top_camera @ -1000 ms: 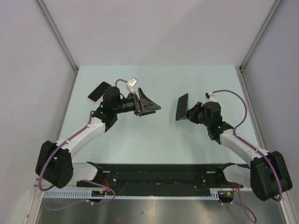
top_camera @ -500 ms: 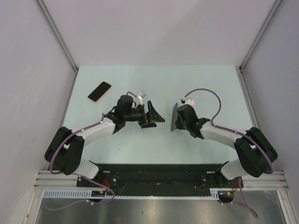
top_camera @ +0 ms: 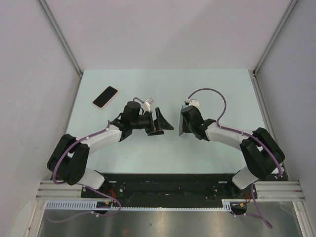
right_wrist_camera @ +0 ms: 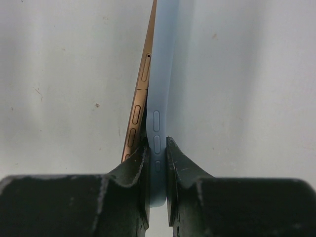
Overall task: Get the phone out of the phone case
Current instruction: Remove the phone case from the phone.
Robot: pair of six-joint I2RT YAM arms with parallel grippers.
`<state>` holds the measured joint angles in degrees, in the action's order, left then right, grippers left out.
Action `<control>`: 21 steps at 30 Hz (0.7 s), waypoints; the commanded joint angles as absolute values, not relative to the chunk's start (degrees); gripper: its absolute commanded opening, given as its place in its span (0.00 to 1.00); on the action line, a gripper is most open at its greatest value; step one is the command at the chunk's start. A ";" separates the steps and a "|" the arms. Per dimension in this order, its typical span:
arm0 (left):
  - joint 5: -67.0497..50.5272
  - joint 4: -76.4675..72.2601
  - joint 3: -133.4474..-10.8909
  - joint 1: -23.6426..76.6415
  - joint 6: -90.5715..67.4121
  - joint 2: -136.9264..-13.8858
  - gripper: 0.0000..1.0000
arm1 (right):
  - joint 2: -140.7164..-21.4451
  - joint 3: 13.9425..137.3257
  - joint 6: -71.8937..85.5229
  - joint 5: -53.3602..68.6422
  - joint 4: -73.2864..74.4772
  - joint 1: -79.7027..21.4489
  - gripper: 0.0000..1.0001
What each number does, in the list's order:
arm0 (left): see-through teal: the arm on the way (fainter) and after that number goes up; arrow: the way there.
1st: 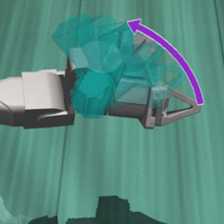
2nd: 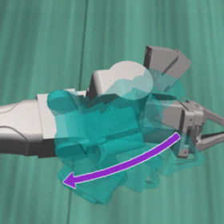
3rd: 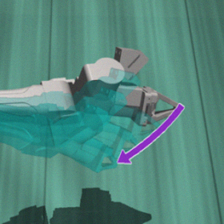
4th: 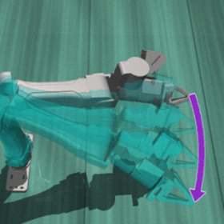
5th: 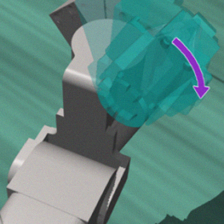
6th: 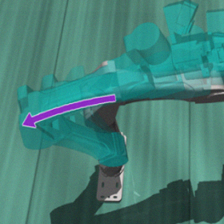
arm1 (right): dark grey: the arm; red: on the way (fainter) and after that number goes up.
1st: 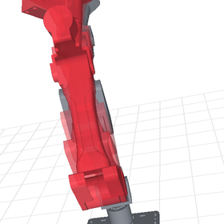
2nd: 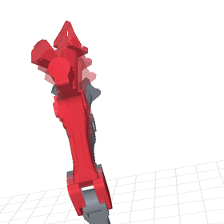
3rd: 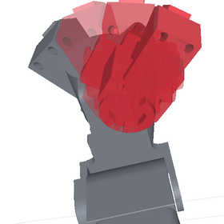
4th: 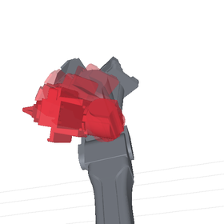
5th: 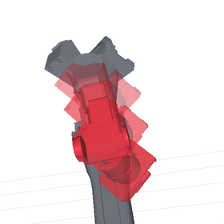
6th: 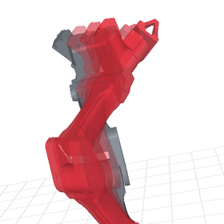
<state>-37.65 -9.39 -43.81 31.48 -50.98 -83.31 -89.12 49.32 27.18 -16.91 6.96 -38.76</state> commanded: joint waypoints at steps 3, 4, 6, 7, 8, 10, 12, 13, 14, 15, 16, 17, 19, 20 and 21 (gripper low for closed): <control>-37.53 -9.41 -43.68 31.47 -48.78 -83.32 1.00 | -95.71 51.42 25.84 -15.30 5.01 -38.67 0.17; -37.18 -9.32 -43.51 31.55 -48.69 -83.06 1.00 | -96.23 51.50 25.75 -15.21 4.92 -38.67 0.18; -36.48 -8.88 -43.07 31.47 -48.43 -82.01 1.00 | -97.38 52.12 25.67 -15.21 4.83 -38.67 0.15; -36.04 -8.62 -42.98 31.55 -48.08 -81.74 1.00 | -97.73 52.29 25.58 -15.29 4.92 -38.67 0.10; -35.86 -8.44 -42.72 31.47 -47.99 -81.39 1.00 | -97.73 52.56 25.66 -15.73 5.27 -38.76 0.00; -35.77 -8.17 -42.54 31.47 -47.90 -81.30 1.00 | -97.30 52.91 25.58 -16.08 5.71 -38.85 0.00; -35.68 -8.09 -42.45 31.55 -47.90 -81.12 1.00 | -95.99 53.09 25.14 -16.52 6.94 -39.20 0.00; -35.86 -8.26 -42.45 31.47 -48.60 -81.30 1.00 | -95.45 53.17 24.96 -16.70 7.47 -39.37 0.00; -36.99 -10.09 -41.93 31.38 -49.30 -81.39 1.00 | -94.67 53.26 24.44 -17.05 8.78 -39.55 0.00; -37.70 -11.15 -41.66 31.12 -50.18 -81.56 1.00 | -93.96 53.35 24.17 -17.31 9.57 -40.07 0.00; -38.14 -11.77 -41.57 31.11 -51.40 -81.82 1.00 | -92.39 53.26 23.82 -17.84 10.28 -40.34 0.00; -38.32 -12.04 -41.66 31.11 -51.68 -82.09 1.00 | -91.68 53.26 23.30 -19.06 12.28 -40.69 0.00; -38.23 -11.95 -41.84 31.11 -52.12 -82.44 1.00 | -89.57 53.61 21.98 -20.21 14.58 -41.83 0.00; -37.97 -11.69 -41.92 31.11 -52.21 -82.62 1.00 | -88.95 53.79 21.45 -21.43 16.94 -42.27 0.00; -37.62 -11.52 -42.01 31.11 -52.38 -82.88 1.00 | -88.42 53.88 20.66 -22.14 18.18 -42.97 0.00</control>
<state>-36.77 -8.93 -41.91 31.38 -50.96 -83.18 -92.16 53.28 24.27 -18.90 8.62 -40.36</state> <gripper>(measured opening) 0.996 0.178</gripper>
